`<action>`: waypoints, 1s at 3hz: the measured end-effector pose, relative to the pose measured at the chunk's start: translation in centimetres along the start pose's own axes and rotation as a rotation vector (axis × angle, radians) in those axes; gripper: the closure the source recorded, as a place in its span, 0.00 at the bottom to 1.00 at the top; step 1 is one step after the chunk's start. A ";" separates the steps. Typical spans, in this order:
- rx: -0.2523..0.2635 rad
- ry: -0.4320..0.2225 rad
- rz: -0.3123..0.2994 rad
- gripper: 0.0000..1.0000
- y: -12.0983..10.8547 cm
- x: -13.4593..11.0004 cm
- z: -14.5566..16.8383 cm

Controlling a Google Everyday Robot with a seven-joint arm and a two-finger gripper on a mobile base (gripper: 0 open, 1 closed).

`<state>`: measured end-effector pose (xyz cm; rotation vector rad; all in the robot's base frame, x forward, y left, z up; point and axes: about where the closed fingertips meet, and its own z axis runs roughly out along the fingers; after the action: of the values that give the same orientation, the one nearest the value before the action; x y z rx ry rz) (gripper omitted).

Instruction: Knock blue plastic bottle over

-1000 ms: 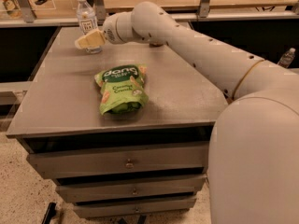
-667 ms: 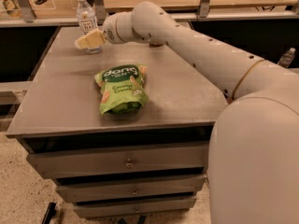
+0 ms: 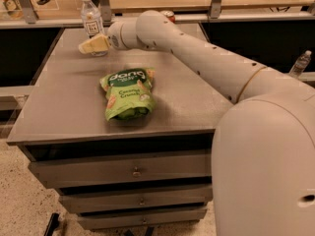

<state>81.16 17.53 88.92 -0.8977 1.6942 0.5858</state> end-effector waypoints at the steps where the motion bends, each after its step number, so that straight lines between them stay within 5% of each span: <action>1: 0.001 -0.014 -0.004 0.00 -0.5 0.2 1.3; 3: -0.012 -0.043 -0.040 0.00 -2.0 -0.5 4.1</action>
Offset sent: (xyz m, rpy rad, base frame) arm 0.0497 0.0161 0.0000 0.0269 -0.0771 0.0123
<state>85.21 19.62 88.30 -0.9192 1.6328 0.5850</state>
